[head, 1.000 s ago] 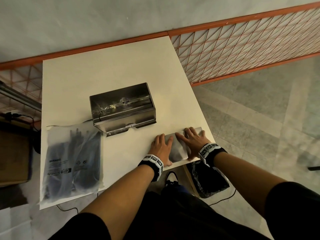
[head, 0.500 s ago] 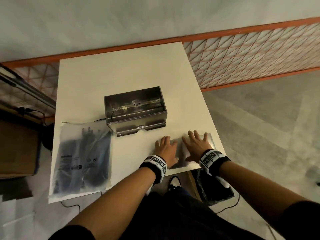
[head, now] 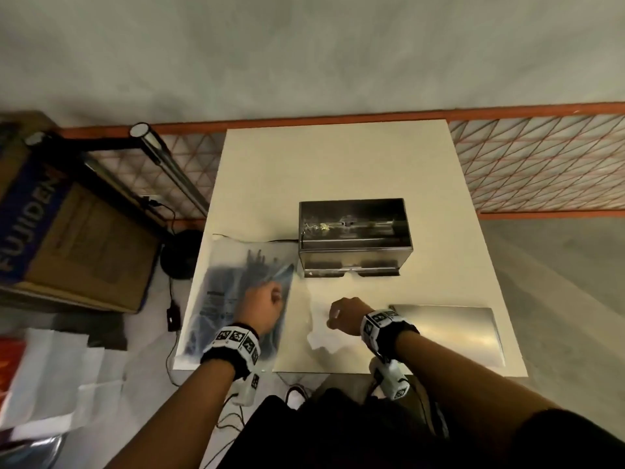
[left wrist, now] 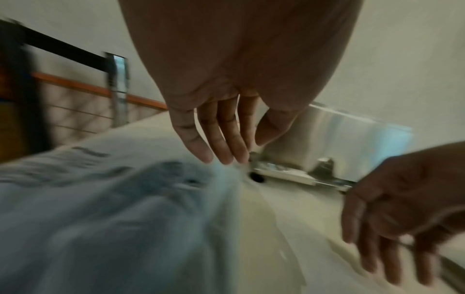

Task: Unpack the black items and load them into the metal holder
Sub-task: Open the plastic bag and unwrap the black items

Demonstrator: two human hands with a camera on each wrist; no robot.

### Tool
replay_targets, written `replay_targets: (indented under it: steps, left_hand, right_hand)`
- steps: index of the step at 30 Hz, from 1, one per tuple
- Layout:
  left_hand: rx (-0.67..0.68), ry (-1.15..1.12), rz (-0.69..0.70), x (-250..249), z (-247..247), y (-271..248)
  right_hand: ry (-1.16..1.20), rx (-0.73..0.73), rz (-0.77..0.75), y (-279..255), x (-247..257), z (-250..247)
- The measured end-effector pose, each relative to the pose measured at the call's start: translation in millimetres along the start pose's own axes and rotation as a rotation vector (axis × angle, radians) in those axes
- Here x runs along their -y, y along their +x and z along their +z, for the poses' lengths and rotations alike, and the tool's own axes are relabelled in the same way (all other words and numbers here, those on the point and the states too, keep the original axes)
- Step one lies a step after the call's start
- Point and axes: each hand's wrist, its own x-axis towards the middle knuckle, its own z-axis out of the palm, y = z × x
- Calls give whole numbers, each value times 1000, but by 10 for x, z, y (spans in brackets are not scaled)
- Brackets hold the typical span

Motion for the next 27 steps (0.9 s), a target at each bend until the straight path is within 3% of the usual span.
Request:
replay_targets:
  steps: [7,12,19,27]
  left_hand:
    - [-171,48,-285,791,-255,152]
    - [-124,-56,-502,1101,-242,104]
    - [-59,-183,-462,1168,1,-51]
    - [55,-382,-436,961,32,-150]
  right_hand:
    - [-6,54,-38,211,634,16]
    - [105,23,24,348,795,90]
    - [311,34,17,377,915,211]
    - [372,-21,-46,371,1039,222]
